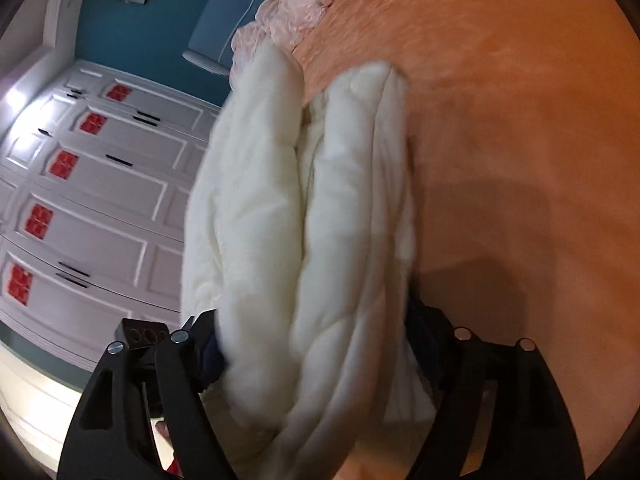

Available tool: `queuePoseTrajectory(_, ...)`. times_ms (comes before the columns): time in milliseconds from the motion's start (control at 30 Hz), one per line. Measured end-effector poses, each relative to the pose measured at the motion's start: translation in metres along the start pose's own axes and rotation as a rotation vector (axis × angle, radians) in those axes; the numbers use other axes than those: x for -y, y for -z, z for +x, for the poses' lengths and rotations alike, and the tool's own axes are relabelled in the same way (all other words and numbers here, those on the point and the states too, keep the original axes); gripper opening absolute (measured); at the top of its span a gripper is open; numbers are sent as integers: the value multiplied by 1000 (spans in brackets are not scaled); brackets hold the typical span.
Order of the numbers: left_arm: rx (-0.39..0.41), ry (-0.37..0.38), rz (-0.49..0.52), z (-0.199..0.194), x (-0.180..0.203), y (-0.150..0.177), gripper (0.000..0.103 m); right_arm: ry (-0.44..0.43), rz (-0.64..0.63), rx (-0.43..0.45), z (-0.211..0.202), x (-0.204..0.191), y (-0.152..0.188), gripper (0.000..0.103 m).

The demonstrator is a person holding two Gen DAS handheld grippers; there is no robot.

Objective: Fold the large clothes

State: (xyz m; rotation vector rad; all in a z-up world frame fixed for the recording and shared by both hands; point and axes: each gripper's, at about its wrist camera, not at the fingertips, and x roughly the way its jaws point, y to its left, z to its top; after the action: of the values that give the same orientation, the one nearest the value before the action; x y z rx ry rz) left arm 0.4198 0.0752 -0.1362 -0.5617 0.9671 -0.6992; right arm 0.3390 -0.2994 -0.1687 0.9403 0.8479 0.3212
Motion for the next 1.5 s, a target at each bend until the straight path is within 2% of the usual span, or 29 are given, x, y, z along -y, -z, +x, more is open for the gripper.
queuePoseTrajectory(67,4,-91,59,-24,13,-6,71,28,1,23,-38,1,1,74)
queuePoseTrajectory(167,47,-269,166,-54,42,-14,72,151,-76,66,-84,-18,-2,74)
queuePoseTrajectory(233,114,-475,263,-68,78,-29,72,264,-188,109,-103,-46,-4,69)
queuePoseTrajectory(267,146,-575,311,-68,96,-36,72,321,-245,129,-108,-64,-7,68)
queuePoseTrajectory(300,170,-643,337,-67,108,-41,71,360,-285,142,-108,-71,-12,66)
queuePoseTrajectory(333,196,-702,370,-64,123,-45,69,425,-358,165,-106,-91,-13,64)
queuePoseTrajectory(400,240,-772,428,-51,152,-55,67,522,-489,205,-93,-126,-13,59)
queuePoseTrajectory(467,258,-793,454,-35,168,-60,53,583,-564,222,-69,-147,-16,47)
queuePoseTrajectory(500,253,-807,462,-20,173,-63,47,592,-579,219,-60,-152,-18,34)
queuePoseTrajectory(567,224,-827,450,7,174,-67,25,605,-595,211,-37,-157,-22,22)
queuePoseTrajectory(600,206,-822,438,15,169,-62,20,604,-598,204,-26,-157,-24,14)
queuePoseTrajectory(667,160,-820,403,43,158,-64,9,611,-596,184,4,-156,-34,13)
queuePoseTrajectory(833,101,-837,387,84,132,-55,3,656,-599,134,52,-140,-45,13)
queuePoseTrajectory(1033,113,-841,378,111,114,-52,1,662,-567,95,78,-108,-47,13)
queuePoseTrajectory(1500,161,-871,416,142,94,-45,0,649,-571,147,103,-80,-44,11)
